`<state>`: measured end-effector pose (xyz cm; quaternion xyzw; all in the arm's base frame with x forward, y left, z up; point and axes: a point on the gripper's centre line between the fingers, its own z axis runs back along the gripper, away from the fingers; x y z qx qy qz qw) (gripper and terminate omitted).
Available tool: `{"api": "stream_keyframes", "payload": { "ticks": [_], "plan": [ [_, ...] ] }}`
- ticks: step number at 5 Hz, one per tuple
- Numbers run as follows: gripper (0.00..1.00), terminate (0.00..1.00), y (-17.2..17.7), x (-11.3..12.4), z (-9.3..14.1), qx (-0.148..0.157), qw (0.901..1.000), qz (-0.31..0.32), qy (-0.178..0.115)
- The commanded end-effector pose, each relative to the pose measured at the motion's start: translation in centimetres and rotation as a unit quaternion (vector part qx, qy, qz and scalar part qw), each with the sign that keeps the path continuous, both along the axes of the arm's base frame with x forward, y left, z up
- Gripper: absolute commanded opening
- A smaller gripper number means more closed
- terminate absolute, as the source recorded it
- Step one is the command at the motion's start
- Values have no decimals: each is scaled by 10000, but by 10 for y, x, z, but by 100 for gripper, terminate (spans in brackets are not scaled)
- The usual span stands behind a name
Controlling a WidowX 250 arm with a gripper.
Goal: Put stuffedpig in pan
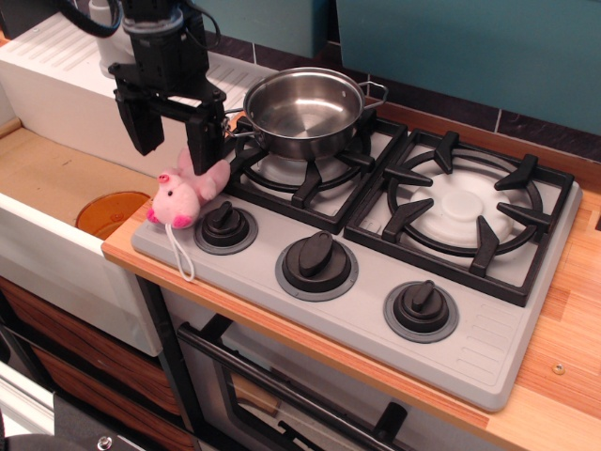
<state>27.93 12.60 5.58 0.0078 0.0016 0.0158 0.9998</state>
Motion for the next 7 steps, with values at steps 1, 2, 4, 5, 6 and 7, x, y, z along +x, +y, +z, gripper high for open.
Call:
{"api": "stream_keyframes", "payload": {
  "ticks": [1, 2, 4, 5, 6, 7],
  "plan": [
    [100, 0, 9, 10, 6, 21, 9993, -99, -349],
    [100, 0, 13, 8, -9, -19, 9992, -137, -371],
    [100, 0, 11, 1, -18, -18, 9994, -22, -334],
    [100, 0, 11, -1, -29, 4, 9994, -30, -351],
    [0, 0, 12, -1, -37, 54, 9994, 22, -329],
    [0, 0, 11, 1, -41, 79, 9994, 60, -317]
  ]
}}
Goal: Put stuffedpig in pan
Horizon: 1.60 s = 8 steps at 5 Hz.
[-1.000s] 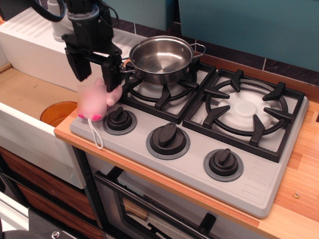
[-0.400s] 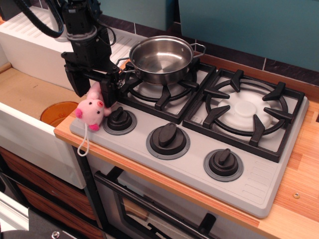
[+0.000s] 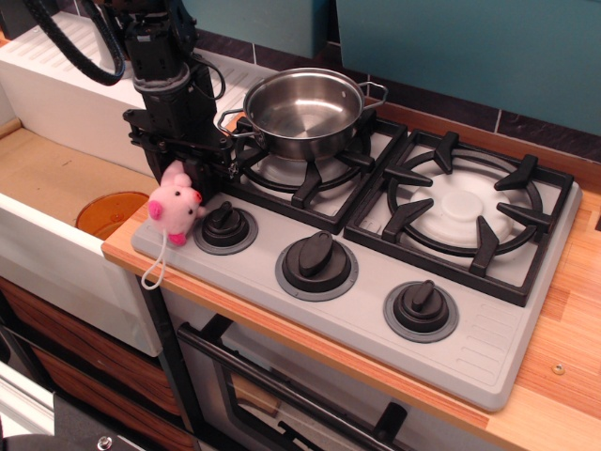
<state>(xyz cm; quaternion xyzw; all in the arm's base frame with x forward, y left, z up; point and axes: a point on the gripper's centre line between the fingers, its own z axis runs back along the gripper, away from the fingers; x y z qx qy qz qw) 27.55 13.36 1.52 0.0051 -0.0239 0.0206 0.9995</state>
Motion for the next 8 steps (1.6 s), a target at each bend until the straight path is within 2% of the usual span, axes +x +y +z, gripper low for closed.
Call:
{"api": "stream_keyframes", "payload": {
  "ticks": [1, 3, 4, 5, 6, 7, 8],
  "plan": [
    [0, 0, 6, 10, 6, 214, 9998, 2, 11],
    [0, 0, 16, 24, 55, 451, 9987, -73, 228],
    [0, 0, 12, 35, 77, 207, 9993, -6, 302],
    [0, 0, 10, 42, 87, -475, 9981, 270, 274],
    [0, 0, 8, 47, 89, -793, 9946, 639, 195],
    [0, 0, 2, 54, 87, -832, 9895, 1179, 31],
    [0, 0, -1, 58, 87, -778, 9869, 1409, -48]
  ]
}}
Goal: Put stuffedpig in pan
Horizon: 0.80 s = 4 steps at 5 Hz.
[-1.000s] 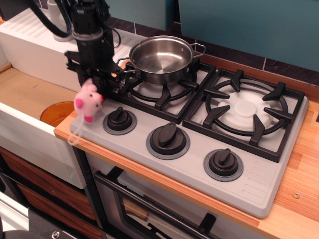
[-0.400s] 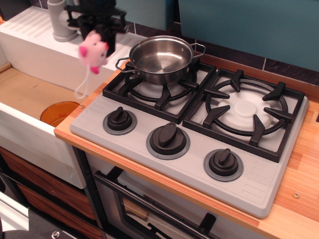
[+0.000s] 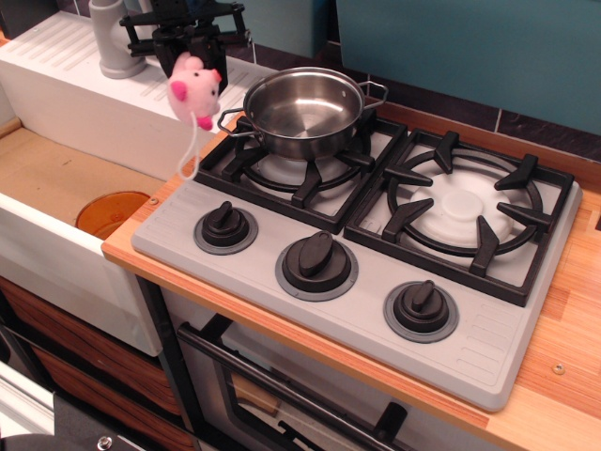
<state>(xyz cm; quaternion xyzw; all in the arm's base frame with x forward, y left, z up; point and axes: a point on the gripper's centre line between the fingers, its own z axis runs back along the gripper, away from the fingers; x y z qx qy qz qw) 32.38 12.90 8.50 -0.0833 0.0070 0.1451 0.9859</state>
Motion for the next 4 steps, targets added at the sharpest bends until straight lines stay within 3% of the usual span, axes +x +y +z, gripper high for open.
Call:
{"api": "stream_keyframes", "payload": {
  "ticks": [1, 2, 4],
  "plan": [
    [0, 0, -1, 17, 29, 236, 9988, 373, -227],
    [0, 0, -7, 24, 37, 178, 9979, 577, -227],
    [0, 0, -21, 27, 38, 483, 9929, 1007, -400]
  ]
}}
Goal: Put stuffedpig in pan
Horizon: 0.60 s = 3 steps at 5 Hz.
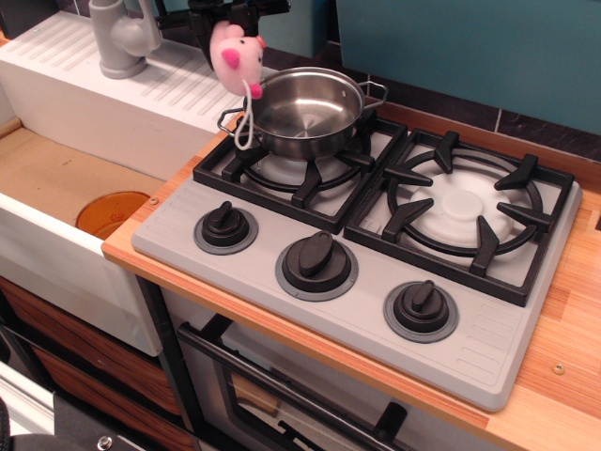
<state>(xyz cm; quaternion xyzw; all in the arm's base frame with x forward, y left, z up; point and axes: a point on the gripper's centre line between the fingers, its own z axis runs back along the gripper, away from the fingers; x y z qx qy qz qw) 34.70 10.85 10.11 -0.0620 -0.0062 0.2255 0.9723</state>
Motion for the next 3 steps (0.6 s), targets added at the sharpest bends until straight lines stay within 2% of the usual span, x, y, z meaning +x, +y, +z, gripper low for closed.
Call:
{"api": "stream_keyframes", "payload": {
  "ticks": [1, 2, 3],
  "plan": [
    [0, 0, -1, -2, 17, 630, 9952, 531, -519],
    [0, 0, -6, -6, 15, 852, 9908, 890, -558],
    [0, 0, -7, -5, 14, 842, 9903, 940, -584]
  ]
}}
